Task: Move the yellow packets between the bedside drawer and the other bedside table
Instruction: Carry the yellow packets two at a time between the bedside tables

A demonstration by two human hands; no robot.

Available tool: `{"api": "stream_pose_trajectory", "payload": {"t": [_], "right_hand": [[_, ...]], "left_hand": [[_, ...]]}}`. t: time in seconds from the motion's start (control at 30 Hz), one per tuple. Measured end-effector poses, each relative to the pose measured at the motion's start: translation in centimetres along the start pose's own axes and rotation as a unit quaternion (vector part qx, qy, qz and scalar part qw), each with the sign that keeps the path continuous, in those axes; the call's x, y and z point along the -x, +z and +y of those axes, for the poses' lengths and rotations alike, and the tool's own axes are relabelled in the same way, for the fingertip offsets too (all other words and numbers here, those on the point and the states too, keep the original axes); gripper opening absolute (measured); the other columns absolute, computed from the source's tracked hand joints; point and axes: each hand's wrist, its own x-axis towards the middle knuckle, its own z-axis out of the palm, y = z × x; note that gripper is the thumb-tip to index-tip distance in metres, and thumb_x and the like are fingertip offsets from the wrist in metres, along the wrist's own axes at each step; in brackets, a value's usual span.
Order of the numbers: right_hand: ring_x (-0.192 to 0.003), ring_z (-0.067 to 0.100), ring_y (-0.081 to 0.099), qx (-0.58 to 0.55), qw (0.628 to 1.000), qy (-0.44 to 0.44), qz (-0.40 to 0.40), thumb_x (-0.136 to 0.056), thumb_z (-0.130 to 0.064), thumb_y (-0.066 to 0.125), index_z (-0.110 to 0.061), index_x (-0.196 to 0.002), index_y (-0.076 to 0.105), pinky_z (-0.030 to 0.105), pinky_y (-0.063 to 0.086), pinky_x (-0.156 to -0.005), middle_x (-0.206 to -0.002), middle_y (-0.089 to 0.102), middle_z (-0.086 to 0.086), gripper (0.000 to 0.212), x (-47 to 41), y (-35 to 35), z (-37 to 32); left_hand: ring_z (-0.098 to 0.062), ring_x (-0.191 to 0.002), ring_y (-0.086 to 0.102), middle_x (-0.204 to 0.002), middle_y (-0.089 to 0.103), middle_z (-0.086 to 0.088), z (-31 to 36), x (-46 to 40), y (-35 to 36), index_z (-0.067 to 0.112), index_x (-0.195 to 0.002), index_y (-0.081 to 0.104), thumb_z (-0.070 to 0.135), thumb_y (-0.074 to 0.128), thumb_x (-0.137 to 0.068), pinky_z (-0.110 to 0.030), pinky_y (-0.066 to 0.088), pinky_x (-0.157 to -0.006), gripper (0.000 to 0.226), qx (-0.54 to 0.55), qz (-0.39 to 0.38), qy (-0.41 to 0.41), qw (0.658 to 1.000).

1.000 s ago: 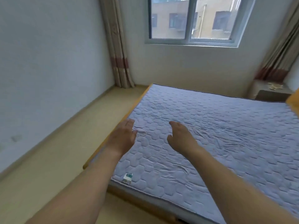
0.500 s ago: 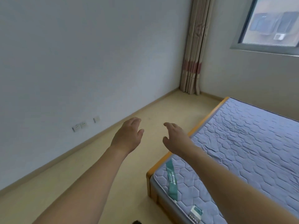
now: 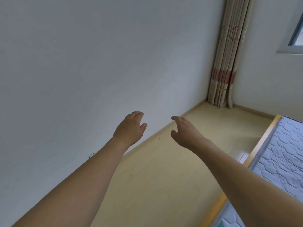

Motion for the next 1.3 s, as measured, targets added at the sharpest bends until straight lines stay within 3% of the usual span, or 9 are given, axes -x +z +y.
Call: {"api": "stream_pose_trajectory", "payload": {"t": [0.33,0.57,0.97,1.3], "right_hand": [[-0.134,0.023,0.040,0.037,0.997,0.053,0.033,-0.093,-0.016,0.049,-0.014,-0.148,0.034,0.033,0.036,-0.104,-0.149,0.039,0.005,0.057,-25.0,2.1,4.5],[-0.136,0.022,0.037,0.055,0.989,0.112,0.074,-0.094,-0.018,0.050,-0.013,-0.149,0.032,0.031,0.033,-0.106,-0.151,0.036,0.005,0.058,-40.1,-2.0,9.4],[-0.130,0.026,0.044,0.068,0.971,0.199,0.114,-0.092,-0.017,0.051,-0.013,-0.147,0.035,0.035,0.039,-0.101,-0.145,0.043,0.007,0.057,-61.8,-8.3,27.6],[-0.131,0.029,0.043,0.050,0.956,0.237,0.164,-0.090,-0.012,0.050,-0.012,-0.145,0.037,0.039,0.037,-0.105,-0.143,0.044,0.010,0.056,-79.5,-19.0,42.9]], "left_hand": [[-0.018,-0.143,0.029,-0.156,0.032,0.001,-7.6,-25.9,5.4,0.016,-0.149,0.035,0.034,0.043,-0.103,-0.034,0.031,-0.112,0.051,0.013,0.001,0.076,0.997],[-0.021,-0.140,0.034,-0.154,0.036,0.000,-7.6,-46.1,8.0,0.014,-0.147,0.037,0.033,0.044,-0.102,-0.036,0.035,-0.109,0.050,0.043,-0.001,0.136,0.990],[-0.021,-0.138,0.036,-0.152,0.039,-0.002,2.1,-75.8,20.5,0.012,-0.145,0.040,0.030,0.046,-0.101,-0.033,0.034,-0.107,0.048,0.096,-0.020,0.241,0.966],[-0.024,-0.135,0.040,-0.148,0.043,-0.006,13.5,-101.0,26.2,0.009,-0.142,0.043,0.027,0.048,-0.101,-0.034,0.035,-0.105,0.046,0.111,-0.021,0.295,0.949]]}}
